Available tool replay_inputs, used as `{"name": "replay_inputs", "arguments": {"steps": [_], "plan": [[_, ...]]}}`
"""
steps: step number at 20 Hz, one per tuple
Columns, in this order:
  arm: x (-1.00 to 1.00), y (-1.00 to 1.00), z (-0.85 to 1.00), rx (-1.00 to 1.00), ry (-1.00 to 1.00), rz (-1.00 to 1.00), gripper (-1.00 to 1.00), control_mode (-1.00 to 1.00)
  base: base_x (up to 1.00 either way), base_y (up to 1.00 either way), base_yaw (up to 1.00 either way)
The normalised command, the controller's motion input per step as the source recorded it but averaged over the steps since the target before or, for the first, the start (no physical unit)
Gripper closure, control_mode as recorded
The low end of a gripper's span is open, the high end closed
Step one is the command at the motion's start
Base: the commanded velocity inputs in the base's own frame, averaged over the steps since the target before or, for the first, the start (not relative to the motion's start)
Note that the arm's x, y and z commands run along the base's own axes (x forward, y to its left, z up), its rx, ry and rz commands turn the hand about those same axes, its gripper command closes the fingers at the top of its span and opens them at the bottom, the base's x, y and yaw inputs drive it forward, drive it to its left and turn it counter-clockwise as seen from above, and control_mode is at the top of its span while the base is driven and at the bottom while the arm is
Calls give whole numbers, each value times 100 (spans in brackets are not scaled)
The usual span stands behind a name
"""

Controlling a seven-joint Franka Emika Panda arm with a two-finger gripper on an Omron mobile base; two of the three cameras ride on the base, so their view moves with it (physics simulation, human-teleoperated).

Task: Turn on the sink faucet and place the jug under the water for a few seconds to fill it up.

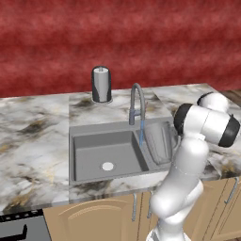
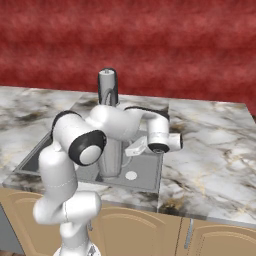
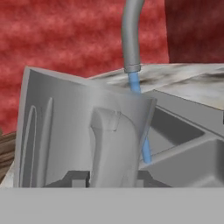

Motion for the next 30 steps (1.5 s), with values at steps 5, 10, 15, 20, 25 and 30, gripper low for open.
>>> {"name": "replay_inputs", "arguments": {"steps": [5, 10, 15, 20, 25, 30], "plan": [[24, -3, -1, 0, -7, 0, 100, -100, 0, 0, 0], [29, 0, 0, 0, -11, 1, 100, -100, 0, 0, 0], [24, 0, -7, -2, -2, 1, 100, -100, 0, 0, 0], [13, 0, -16, -6, 0, 0, 100, -100, 0, 0, 0], [12, 0, -3, -6, 0, 0, 100, -100, 0, 0, 0], [10, 1, 0, -4, 0, 0, 100, -100, 0, 0, 0]]}}
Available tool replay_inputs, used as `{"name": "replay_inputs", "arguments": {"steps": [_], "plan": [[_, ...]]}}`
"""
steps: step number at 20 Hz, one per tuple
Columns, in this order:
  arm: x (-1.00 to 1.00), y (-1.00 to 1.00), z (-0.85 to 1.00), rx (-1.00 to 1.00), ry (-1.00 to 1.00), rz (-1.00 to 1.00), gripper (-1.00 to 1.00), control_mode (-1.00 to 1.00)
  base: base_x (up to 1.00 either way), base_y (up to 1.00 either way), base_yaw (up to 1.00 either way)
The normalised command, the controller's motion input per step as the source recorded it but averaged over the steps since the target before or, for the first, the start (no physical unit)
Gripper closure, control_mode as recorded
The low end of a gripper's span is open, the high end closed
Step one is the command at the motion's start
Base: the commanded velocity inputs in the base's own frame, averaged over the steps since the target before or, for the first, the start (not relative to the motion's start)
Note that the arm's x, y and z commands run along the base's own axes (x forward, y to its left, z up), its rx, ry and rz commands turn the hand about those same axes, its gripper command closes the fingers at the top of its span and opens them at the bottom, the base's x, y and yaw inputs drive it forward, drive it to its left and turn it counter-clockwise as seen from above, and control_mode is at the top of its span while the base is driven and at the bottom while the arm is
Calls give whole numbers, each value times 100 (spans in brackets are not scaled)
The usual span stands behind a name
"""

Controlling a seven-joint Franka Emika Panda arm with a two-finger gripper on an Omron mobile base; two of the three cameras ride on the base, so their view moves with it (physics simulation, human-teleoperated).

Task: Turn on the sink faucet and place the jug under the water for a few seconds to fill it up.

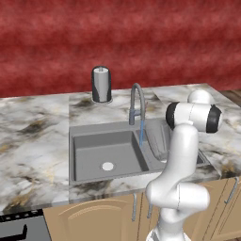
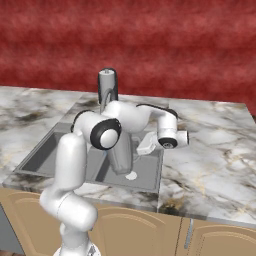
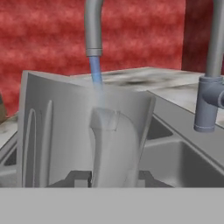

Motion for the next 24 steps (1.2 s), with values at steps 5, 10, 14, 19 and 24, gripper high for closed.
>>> {"name": "replay_inputs", "arguments": {"steps": [5, 10, 14, 19, 24], "plan": [[8, 5, 0, -6, 0, 0, 100, -100, 0, 0, 0], [0, 15, 0, -5, 0, 2, 100, -100, 0, 0, 0], [0, 22, 0, -2, 0, 2, 100, -100, 0, 0, 0], [3, 14, 0, -1, 0, 0, 100, -100, 0, 0, 0], [19, 10, 0, -1, 0, 0, 100, -100, 0, 0, 0]]}}
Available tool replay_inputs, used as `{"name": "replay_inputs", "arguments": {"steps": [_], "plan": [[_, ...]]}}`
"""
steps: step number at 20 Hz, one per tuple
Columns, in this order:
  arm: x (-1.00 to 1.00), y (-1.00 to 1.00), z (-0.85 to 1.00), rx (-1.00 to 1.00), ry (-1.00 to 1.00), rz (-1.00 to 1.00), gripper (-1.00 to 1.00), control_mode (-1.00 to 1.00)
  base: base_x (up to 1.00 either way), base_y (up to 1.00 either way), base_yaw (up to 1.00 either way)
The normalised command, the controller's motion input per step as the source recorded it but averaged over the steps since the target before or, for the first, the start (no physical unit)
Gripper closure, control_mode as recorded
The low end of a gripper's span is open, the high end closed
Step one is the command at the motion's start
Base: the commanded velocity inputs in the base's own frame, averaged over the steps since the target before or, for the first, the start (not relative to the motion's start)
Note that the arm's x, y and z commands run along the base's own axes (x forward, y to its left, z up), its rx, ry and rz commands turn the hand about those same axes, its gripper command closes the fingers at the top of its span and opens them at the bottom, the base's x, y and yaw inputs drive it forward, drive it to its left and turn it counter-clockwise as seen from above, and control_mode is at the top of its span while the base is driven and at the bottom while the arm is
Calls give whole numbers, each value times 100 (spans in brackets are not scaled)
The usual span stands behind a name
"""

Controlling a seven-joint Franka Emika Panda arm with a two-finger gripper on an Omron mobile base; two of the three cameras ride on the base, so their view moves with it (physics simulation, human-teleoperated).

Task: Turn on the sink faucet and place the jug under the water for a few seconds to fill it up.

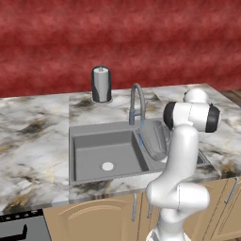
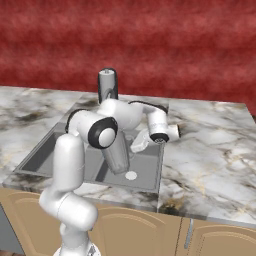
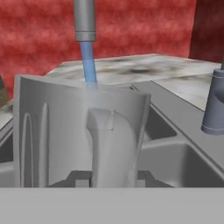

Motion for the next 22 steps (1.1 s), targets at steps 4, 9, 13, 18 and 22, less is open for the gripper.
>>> {"name": "replay_inputs", "arguments": {"steps": [4, 9, 13, 18, 22], "plan": [[20, 12, 0, -1, 0, 0, 100, -100, 0, 0, 0], [25, 14, 0, 0, 0, 0, 100, -100, 0, 0, 0], [29, 3, 0, 0, 0, 0, 100, -100, 0, 0, 0], [26, 0, 0, 0, 2, -1, 100, -100, 0, 0, 0], [29, 0, 0, 0, 4, -2, 100, -100, 0, 0, 0]]}}
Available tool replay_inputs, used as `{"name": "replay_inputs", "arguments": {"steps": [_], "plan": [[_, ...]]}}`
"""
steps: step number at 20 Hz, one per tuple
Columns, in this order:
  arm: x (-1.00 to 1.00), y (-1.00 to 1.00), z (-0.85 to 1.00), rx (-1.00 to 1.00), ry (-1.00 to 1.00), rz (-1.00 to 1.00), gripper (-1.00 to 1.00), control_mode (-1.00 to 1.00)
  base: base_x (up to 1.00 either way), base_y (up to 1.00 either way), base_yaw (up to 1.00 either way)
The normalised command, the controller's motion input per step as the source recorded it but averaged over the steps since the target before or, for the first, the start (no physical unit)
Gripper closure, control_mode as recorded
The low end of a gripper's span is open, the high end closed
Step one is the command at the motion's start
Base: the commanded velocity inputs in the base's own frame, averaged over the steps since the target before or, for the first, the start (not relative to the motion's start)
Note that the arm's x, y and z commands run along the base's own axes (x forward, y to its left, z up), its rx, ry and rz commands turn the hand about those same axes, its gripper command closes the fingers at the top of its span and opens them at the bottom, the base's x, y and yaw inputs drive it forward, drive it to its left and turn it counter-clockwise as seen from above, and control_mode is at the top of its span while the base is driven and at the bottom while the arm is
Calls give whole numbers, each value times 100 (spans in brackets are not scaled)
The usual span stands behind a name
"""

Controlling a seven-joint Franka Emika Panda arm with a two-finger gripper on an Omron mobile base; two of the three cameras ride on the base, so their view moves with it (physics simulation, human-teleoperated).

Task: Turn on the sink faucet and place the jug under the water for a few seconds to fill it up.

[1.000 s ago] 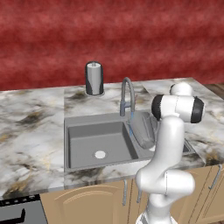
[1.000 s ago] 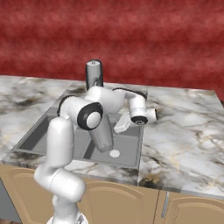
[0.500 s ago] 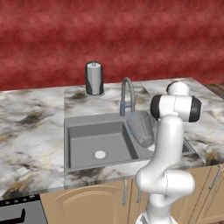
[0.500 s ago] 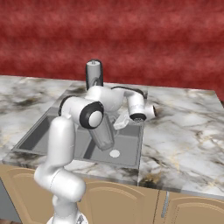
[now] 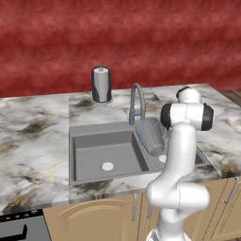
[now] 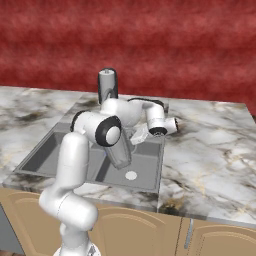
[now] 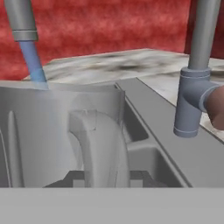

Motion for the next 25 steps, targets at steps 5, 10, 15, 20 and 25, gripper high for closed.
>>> {"name": "replay_inputs", "arguments": {"steps": [5, 10, 15, 20, 25], "plan": [[28, 0, 0, 0, 2, 0, 100, -100, 0, 0, 0], [27, 0, 0, 0, 5, 0, 100, -100, 0, 0, 0], [15, 0, -3, 0, 3, 0, 100, -100, 0, 0, 0], [9, 0, -8, 0, 4, 0, 100, -100, 0, 0, 0], [7, 3, 0, 0, 1, 0, 100, -100, 0, 0, 0]]}}
